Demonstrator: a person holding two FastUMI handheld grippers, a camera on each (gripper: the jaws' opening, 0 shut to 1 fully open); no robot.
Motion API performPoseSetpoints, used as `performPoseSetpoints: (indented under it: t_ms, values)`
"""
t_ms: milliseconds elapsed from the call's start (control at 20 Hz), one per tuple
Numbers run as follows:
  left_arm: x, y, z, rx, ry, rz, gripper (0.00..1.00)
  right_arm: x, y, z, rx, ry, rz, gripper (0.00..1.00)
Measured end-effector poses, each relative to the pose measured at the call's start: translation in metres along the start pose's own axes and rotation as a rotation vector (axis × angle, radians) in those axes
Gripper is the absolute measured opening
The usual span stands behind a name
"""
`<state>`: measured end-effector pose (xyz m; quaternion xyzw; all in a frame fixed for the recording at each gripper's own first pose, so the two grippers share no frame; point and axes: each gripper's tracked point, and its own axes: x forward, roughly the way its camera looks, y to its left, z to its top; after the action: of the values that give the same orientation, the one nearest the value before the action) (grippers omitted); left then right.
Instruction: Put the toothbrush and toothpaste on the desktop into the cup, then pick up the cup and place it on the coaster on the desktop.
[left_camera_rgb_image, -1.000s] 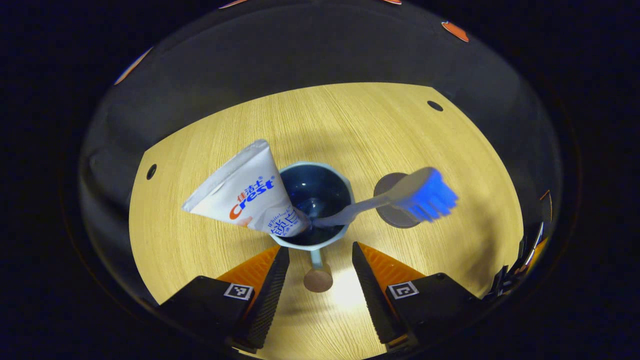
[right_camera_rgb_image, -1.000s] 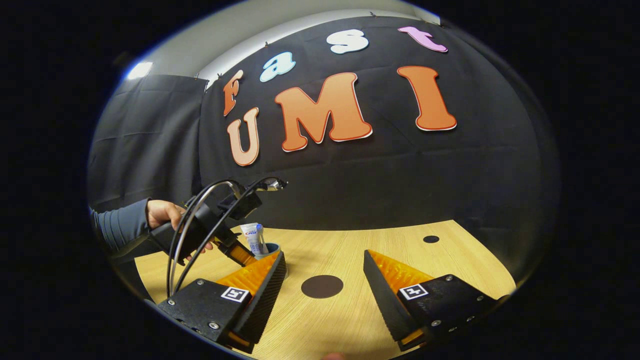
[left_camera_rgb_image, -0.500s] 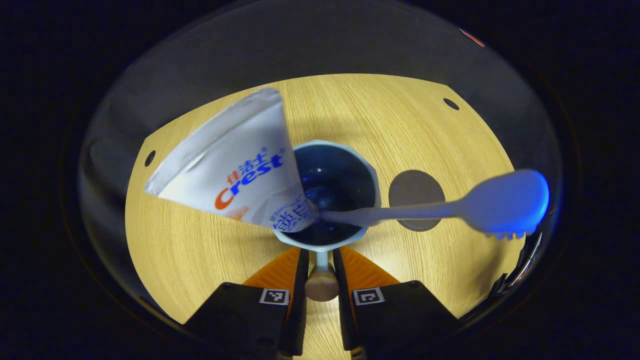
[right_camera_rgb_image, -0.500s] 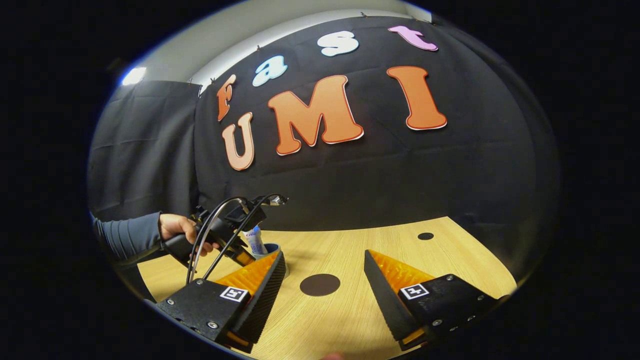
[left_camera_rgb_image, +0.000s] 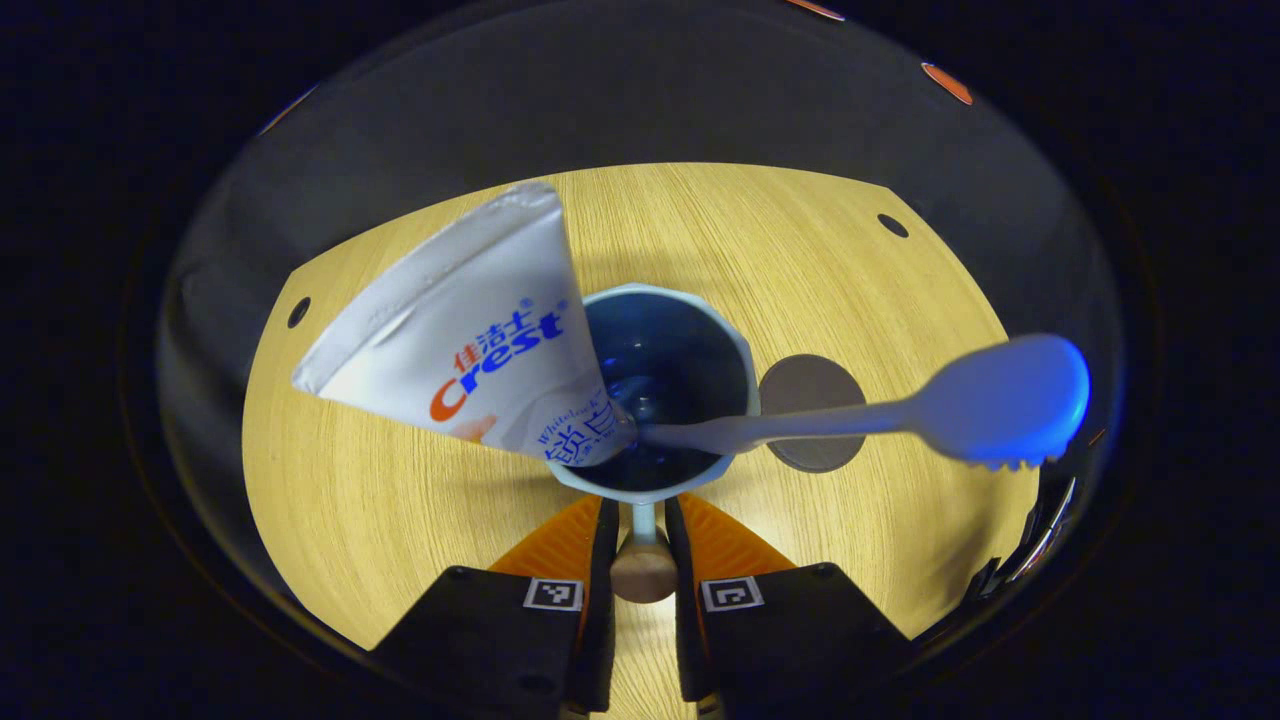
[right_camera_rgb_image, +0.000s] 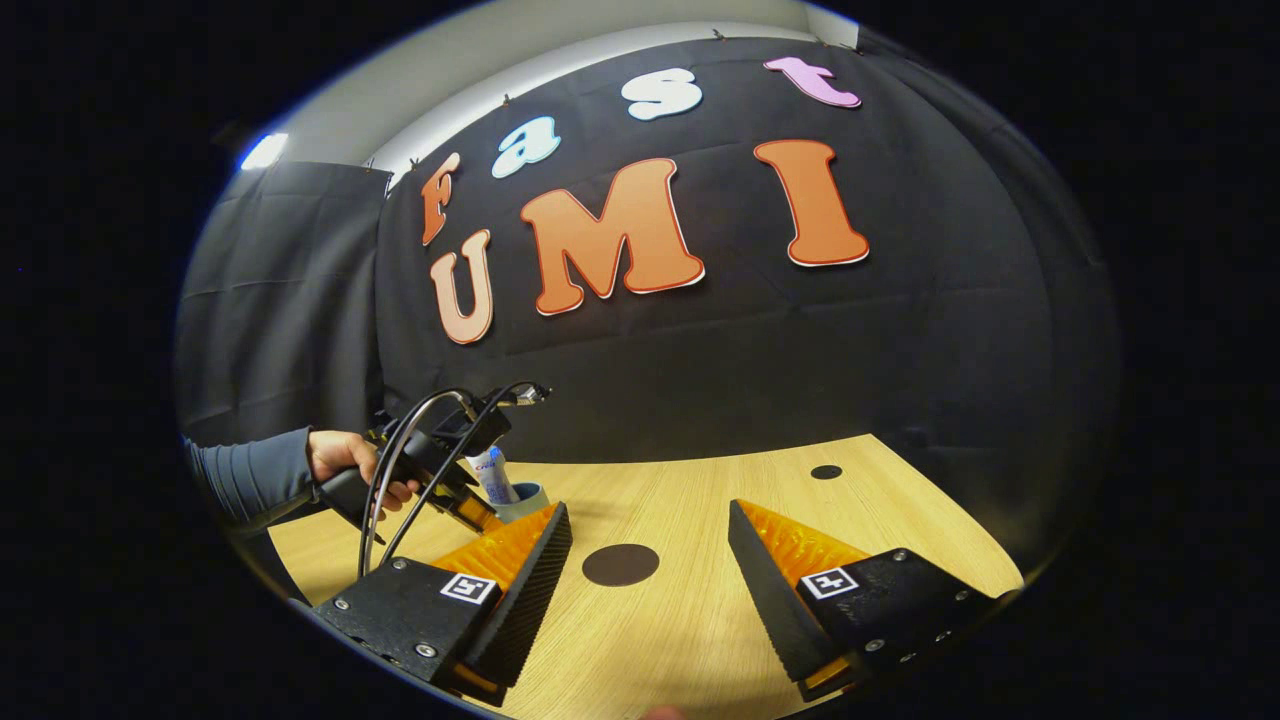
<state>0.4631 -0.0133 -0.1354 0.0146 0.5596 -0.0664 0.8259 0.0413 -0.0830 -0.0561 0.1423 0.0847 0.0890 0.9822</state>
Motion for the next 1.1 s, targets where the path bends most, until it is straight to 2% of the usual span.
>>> performPoseSetpoints:
  t_ms: [100,150,200,250,300,350,450,600,700,1100]
  values:
    - [0.004,-0.016,0.045,0.013,-0.017,-0.004,0.29,-0.005,-0.005,0.003,0.002,-0.007,-0.010,0.95]
    - [-0.058,-0.036,0.030,0.019,-0.025,-0.009,0.29,-0.008,-0.007,0.004,0.004,-0.008,-0.014,0.95]
    - [-0.088,-0.025,0.041,0.025,-0.032,-0.016,0.29,-0.011,-0.008,0.004,0.007,-0.009,-0.018,0.95]
    - [-0.069,-0.018,0.024,0.031,-0.038,-0.021,0.29,-0.015,-0.011,0.004,0.010,-0.009,-0.022,0.95]
    - [-0.062,-0.039,0.019,0.039,-0.041,-0.025,0.29,-0.017,-0.014,0.004,0.012,-0.010,-0.029,0.95]
    - [-0.062,-0.064,0.040,0.048,-0.042,-0.026,0.29,-0.020,-0.015,0.006,0.014,-0.015,-0.030,0.95]
    - [-0.057,-0.082,0.041,0.064,-0.048,-0.030,0.29,-0.023,-0.020,0.007,0.020,-0.020,-0.041,0.95]
    - [-0.075,-0.115,0.056,0.079,-0.050,-0.045,0.29,-0.030,-0.025,0.006,0.036,-0.015,-0.049,0.95]
    - [-0.025,-0.067,0.053,0.080,-0.043,-0.058,0.29,-0.035,-0.029,0.006,0.026,-0.018,-0.060,0.95]
    - [-0.028,-0.089,0.131,0.110,-0.021,-0.053,0.29,-0.048,-0.044,0.004,0.006,-0.011,-0.091,0.95]
